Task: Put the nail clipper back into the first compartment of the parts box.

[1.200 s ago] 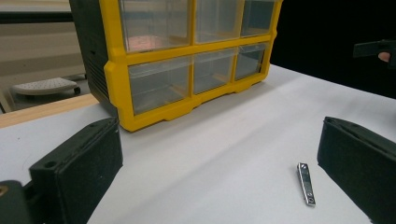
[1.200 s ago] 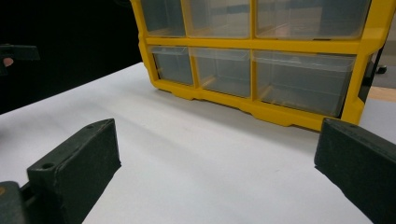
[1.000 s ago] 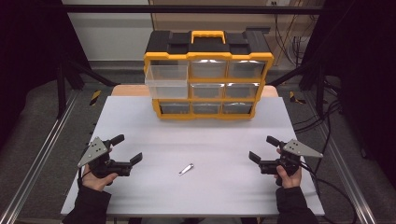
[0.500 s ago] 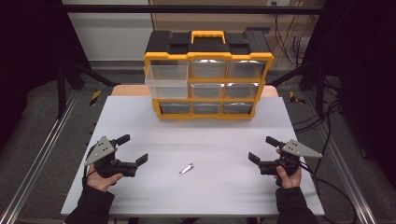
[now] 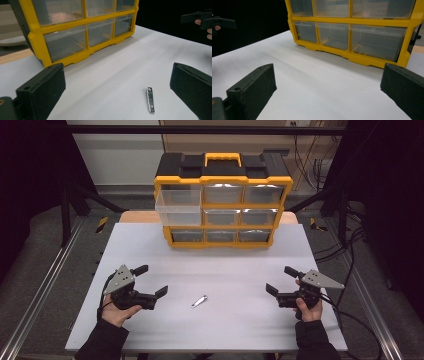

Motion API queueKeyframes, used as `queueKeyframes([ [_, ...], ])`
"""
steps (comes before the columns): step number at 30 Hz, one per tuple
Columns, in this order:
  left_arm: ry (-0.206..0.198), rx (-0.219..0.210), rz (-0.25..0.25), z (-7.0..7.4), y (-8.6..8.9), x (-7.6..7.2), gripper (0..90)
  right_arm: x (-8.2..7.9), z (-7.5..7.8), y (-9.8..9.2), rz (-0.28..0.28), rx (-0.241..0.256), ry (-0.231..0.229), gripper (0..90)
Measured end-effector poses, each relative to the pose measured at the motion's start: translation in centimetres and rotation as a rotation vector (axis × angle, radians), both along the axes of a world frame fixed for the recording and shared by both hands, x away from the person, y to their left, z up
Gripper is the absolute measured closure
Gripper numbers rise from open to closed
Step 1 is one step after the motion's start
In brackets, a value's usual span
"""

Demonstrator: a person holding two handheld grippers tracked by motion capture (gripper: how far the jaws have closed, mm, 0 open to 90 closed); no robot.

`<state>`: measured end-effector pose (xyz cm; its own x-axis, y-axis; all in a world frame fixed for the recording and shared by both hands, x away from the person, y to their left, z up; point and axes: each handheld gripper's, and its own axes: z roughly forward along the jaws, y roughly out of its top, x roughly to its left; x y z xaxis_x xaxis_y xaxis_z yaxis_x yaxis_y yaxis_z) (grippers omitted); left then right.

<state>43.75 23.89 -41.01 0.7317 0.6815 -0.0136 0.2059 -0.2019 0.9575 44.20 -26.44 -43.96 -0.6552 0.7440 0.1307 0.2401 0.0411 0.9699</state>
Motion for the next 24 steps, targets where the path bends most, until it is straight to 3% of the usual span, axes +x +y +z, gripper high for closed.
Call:
queueKeyframes([
  [17, 0.024, 0.059, -0.029, 0.9, -2.9, -0.2, 0.0, 0.0, -0.1, 0.2, 0.002, -0.008, 0.010, 0.4],
  [24, 0.037, 0.066, -0.053, 1.4, -4.6, 0.4, 0.0, 0.0, -0.2, 0.3, 0.004, -0.007, 0.012, 0.4],
])
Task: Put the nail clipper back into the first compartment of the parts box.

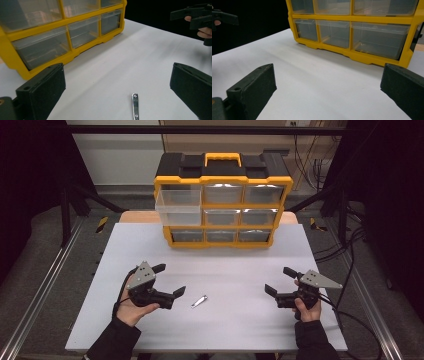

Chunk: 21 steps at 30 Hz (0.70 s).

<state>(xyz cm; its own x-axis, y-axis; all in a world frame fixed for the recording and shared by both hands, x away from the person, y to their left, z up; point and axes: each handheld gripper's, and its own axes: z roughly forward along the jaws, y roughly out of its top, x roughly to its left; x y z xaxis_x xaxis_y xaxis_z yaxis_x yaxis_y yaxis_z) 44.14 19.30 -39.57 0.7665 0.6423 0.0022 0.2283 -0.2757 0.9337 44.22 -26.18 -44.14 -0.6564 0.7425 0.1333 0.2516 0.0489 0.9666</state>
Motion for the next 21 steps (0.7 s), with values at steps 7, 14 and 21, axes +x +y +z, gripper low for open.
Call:
queueKeyframes([
  [7, 0.026, 0.034, -0.024, -0.1, -2.0, 0.7, 0.0, 0.0, 0.0, 0.0, -0.002, 0.002, -0.001, 0.4],
  [14, 0.074, 0.092, -0.037, -1.0, -4.1, 1.5, 0.0, 0.0, 0.1, -0.1, 0.001, 0.003, -0.002, 0.4],
  [21, 0.105, 0.134, -0.054, -2.2, -5.9, 2.0, 0.2, 0.0, 0.1, -0.1, 0.003, 0.003, -0.003, 0.4],
])
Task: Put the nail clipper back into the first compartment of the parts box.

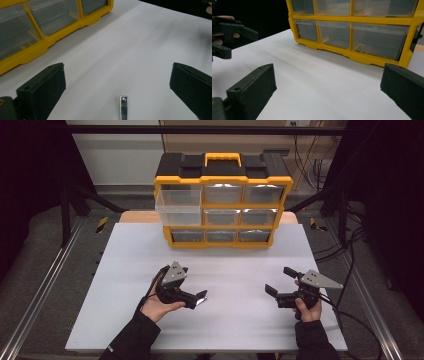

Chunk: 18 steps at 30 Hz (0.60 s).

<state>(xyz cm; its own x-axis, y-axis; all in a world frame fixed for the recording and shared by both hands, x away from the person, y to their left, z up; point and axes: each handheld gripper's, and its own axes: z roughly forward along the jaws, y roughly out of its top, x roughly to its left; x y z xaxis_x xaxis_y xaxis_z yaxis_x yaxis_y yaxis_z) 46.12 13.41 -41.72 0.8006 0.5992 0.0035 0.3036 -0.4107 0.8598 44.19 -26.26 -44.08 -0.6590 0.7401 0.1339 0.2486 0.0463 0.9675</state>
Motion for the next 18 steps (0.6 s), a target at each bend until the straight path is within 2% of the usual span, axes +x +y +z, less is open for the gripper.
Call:
queueKeyframes([
  [3, 0.012, 0.025, -0.006, -0.5, -0.6, 0.2, 0.4, 0.0, 0.0, 0.0, 0.001, -0.001, 0.001, 0.4],
  [4, 0.030, 0.037, -0.003, -1.0, -1.0, 0.3, 0.7, 0.0, 0.0, 0.0, 0.001, -0.001, 0.001, 0.4],
  [5, 0.030, 0.037, -0.003, -1.0, -1.0, 0.3, 1.2, 0.0, 0.0, 0.0, 0.001, -0.001, 0.001, 0.4],
  [8, 0.064, 0.048, -0.010, -2.0, -1.4, 0.4, 1.5, 0.0, 0.0, 0.0, 0.003, -0.002, 0.003, 0.4],
  [11, 0.080, 0.097, -0.011, -2.9, -1.8, 0.6, 1.9, 0.0, 0.0, -0.1, 0.002, 0.001, 0.001, 0.4],
  [18, 0.115, 0.144, 0.004, -4.1, -2.4, 0.9, 4.4, 0.1, 0.0, 0.0, 0.006, -0.004, 0.005, 0.4],
])
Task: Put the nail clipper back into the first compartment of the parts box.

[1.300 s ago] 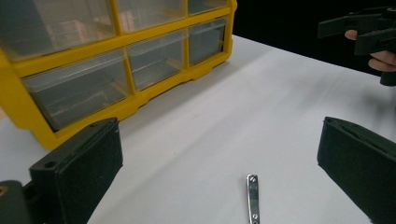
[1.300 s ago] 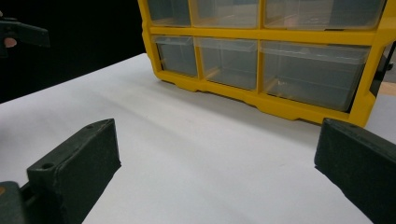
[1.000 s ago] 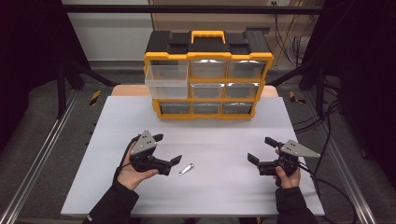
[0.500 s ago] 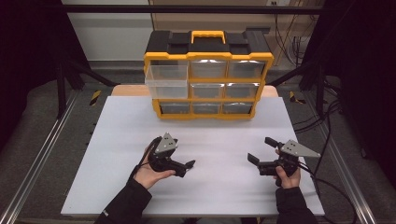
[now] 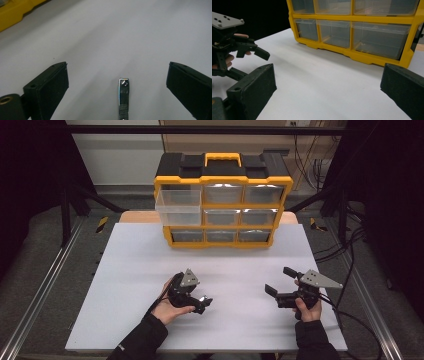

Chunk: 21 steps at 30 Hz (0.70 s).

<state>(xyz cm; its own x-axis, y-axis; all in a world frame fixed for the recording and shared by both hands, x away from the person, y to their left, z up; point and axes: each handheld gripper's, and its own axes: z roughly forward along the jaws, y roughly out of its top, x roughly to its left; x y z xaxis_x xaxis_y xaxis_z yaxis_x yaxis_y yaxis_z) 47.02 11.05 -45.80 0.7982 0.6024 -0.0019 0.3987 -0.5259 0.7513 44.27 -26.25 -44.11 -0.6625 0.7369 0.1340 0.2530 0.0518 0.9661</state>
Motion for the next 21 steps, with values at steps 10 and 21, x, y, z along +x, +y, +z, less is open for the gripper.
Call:
queueKeyframes([
  [10, 0.044, 0.033, 0.034, -0.81, -0.36, 0.23, 12.1, 0.02, -0.04, 0.06, 0.003, 0.000, 0.007, 0.4],
  [21, 0.049, 0.081, 0.043, -1.18, -0.96, -0.13, 34.2, 0.05, -0.07, 0.07, 0.002, -0.001, 0.007, 0.4],
])
